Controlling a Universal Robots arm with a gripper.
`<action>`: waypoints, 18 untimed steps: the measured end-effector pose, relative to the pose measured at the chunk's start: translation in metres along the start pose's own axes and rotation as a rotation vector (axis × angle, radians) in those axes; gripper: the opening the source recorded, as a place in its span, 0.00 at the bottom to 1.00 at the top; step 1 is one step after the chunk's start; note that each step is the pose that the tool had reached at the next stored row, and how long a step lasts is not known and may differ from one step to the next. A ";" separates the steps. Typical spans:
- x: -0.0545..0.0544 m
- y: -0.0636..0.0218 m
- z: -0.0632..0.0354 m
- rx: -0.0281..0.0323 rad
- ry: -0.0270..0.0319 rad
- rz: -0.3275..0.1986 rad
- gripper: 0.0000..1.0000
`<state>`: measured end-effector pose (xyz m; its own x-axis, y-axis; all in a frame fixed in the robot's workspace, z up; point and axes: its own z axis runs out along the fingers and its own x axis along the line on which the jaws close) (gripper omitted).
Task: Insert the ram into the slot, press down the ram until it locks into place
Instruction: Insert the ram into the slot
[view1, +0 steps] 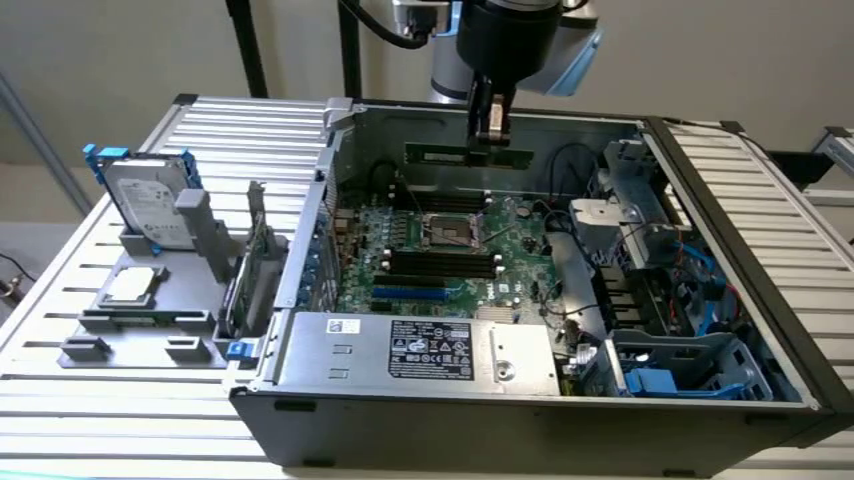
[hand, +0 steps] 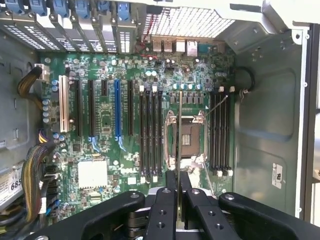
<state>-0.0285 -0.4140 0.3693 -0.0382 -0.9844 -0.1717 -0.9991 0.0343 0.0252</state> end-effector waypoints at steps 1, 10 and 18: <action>0.001 0.0000 0.0002 0.0006 0.0032 0.003 0.14; 0.007 0.0074 0.0057 -0.0030 0.0295 0.005 0.14; 0.013 0.0098 0.0122 -0.0086 0.0375 0.005 0.14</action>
<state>-0.0390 -0.4245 0.3553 -0.0424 -0.9900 -0.1345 -0.9987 0.0381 0.0345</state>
